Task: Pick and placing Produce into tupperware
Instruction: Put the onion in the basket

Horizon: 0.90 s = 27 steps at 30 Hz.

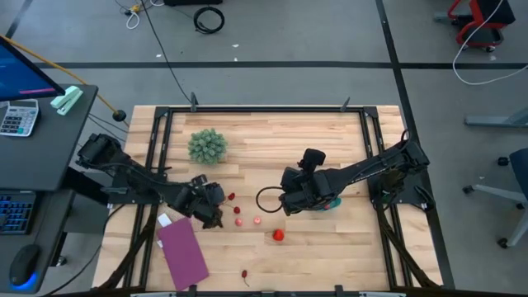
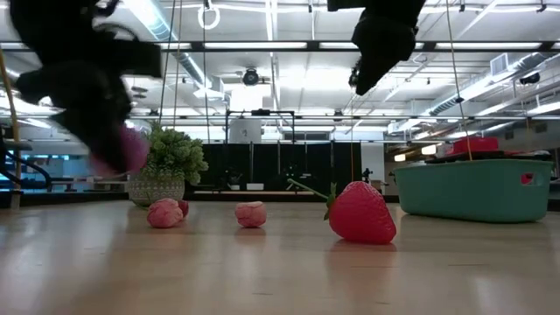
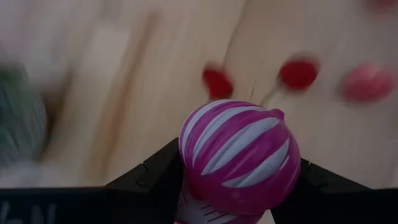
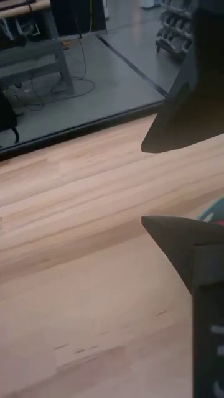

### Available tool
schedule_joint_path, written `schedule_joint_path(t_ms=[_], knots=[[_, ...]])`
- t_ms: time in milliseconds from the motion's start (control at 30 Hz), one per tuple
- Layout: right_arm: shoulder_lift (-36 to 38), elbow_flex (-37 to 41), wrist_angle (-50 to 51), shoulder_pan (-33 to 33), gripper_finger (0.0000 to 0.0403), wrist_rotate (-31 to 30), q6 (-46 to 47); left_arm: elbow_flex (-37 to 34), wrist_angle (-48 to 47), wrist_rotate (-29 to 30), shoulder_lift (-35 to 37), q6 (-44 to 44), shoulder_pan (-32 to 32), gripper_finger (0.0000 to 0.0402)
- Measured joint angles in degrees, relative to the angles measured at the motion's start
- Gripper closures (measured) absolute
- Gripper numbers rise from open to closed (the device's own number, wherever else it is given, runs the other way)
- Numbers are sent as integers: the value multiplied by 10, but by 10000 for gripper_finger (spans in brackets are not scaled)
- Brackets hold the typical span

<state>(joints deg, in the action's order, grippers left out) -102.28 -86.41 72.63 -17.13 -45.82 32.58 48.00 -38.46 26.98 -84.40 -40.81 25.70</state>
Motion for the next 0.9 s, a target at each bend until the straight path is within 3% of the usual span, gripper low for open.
schedule_joint_path(t_ms=[67,233,333,400,500,700,900], knots=[[2,0,39,-4,218,26,17,22,9,8,0,47,-15,203],[17,0,178,-29,218,168,142,76,71,18,0,196,-60,208],[60,28,141,-60,218,274,164,101,122,17,0,310,-86,205],[91,53,132,-86,218,314,218,117,162,17,0,373,-102,202],[142,102,150,-134,218,313,345,124,256,1,0,438,-127,201],[253,220,156,-248,218,280,592,124,439,-108,-17,475,-178,213],[312,311,137,-317,218,241,750,137,617,-176,-118,503,-205,223]])
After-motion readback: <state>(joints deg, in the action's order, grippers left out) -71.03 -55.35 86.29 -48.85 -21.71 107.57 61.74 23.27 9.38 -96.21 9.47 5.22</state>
